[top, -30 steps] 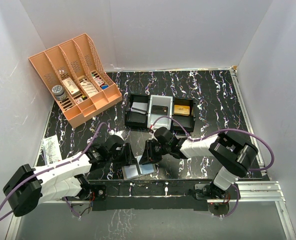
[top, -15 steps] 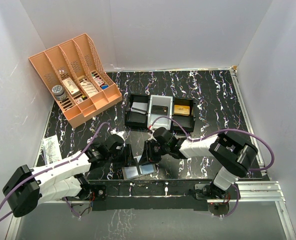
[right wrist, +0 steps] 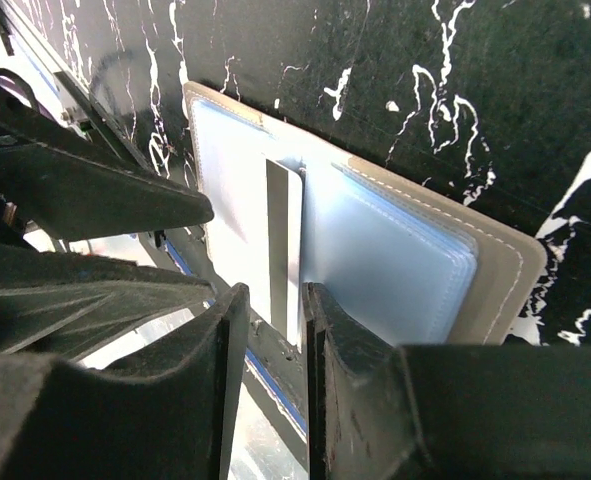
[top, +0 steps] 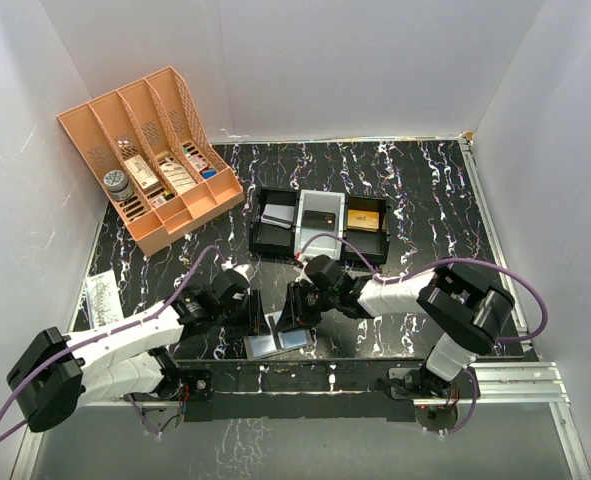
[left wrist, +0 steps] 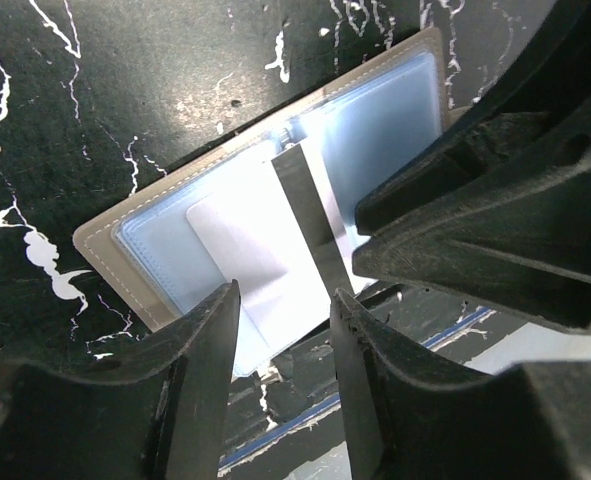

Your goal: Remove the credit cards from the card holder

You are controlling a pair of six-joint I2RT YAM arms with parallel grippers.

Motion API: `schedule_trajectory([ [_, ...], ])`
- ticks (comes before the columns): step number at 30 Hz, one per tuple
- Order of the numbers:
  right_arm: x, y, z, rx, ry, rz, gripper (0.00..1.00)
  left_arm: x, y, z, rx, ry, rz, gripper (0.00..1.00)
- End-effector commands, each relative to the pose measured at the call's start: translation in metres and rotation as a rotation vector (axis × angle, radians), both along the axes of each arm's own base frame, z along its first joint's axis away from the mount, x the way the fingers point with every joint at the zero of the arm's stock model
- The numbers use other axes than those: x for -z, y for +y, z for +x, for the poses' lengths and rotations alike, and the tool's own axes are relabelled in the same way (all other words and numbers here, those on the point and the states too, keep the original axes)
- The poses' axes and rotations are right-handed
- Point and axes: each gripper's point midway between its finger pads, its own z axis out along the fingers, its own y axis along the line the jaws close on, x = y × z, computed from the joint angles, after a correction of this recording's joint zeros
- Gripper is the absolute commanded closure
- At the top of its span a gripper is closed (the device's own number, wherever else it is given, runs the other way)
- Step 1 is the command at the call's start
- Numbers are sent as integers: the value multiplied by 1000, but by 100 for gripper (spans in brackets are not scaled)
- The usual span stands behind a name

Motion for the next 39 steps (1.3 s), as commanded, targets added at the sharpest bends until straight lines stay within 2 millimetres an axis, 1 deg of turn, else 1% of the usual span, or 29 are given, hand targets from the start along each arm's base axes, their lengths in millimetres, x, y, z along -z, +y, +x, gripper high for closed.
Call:
schedule_trajectory([
  [1, -19, 17, 4, -15, -34, 76, 73, 8, 3, -6, 20, 28, 31, 61],
  [8, -15, 21, 6, -24, -26, 70, 73, 11, 5, -7, 6, 33, 30, 63],
  [10, -10, 22, 6, -23, -20, 58, 73, 11, 5, -6, 5, 32, 30, 63],
  [14, -5, 19, 8, 5, -17, 41, 75, 13, 7, -8, 11, 38, 42, 65],
  [16, -4, 18, 8, 16, -17, 46, 80, 16, 8, -9, 11, 45, 50, 66],
  [18, -9, 19, 7, 22, -20, 72, 87, 18, 10, -10, 4, 50, 58, 67],
  [19, -9, 18, 7, 24, -19, 79, 94, 19, 11, -10, -2, 52, 64, 67],
  [21, -11, 17, 6, 23, -20, 87, 100, 21, 13, -10, -11, 55, 75, 68],
  [26, -14, 11, 7, 31, -32, 84, 100, 23, 18, -8, -27, 49, 105, 71],
  [31, -13, -3, 11, 66, -23, 83, 100, 21, 17, -5, -35, 34, 94, 72],
  [33, -22, -6, 14, 79, -15, 129, 100, 17, 15, -2, -37, 22, 91, 72],
  [35, -26, -11, 16, 100, -5, 155, 100, 13, 12, 2, -32, 3, 78, 72],
  [39, -24, -14, 18, 114, -1, 147, 100, 1, -4, 13, 4, -36, 38, 72],
])
